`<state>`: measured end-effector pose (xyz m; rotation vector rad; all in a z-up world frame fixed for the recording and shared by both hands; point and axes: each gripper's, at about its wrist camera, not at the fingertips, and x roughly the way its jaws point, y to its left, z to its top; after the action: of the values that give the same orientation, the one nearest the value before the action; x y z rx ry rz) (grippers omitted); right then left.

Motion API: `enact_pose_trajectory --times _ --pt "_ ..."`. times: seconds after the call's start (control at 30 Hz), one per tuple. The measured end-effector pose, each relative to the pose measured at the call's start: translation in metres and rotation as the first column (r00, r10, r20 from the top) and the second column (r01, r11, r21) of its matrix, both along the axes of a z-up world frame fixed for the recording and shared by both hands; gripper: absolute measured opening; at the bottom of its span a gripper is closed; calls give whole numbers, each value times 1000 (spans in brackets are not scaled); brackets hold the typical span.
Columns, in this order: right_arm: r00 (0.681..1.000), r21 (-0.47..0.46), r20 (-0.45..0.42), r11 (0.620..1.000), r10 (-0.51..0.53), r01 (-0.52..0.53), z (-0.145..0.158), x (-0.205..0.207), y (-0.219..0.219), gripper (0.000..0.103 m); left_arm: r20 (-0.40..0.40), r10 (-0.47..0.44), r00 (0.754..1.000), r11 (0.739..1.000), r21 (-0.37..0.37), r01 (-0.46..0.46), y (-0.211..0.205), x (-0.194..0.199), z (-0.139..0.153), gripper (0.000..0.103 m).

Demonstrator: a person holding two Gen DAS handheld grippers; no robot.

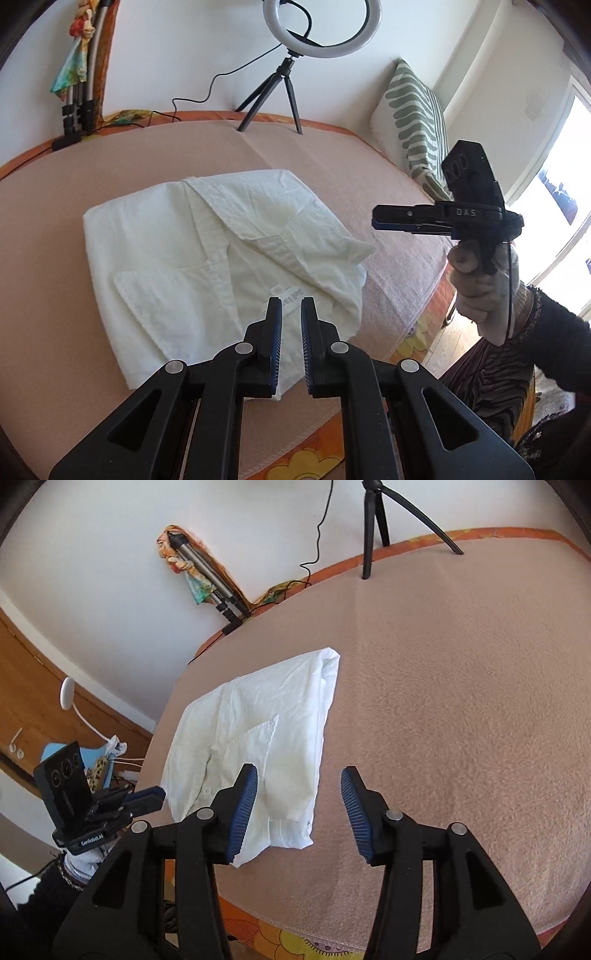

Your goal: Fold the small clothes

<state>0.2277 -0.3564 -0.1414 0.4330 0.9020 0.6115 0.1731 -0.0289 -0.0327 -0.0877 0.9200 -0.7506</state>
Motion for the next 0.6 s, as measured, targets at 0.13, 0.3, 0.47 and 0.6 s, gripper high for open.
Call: enact_pose_trajectory --times 0.13,0.3,0.47,0.6 --pt "997 89 -74 996 -11 17 -17 32 -2 50 -115 -27 993 995 -100 16 -32 9 -16 26" --pt "996 95 -91 995 16 -7 -24 46 14 46 -196 33 980 996 -77 -49 -54 9 -43 27" --pt "995 62 -80 997 51 -46 -25 45 32 33 -234 93 968 986 -115 -123 -50 10 -57 28" --pt "996 42 -70 998 56 -53 -23 46 40 32 -191 66 979 993 -88 -85 -58 10 -53 5"
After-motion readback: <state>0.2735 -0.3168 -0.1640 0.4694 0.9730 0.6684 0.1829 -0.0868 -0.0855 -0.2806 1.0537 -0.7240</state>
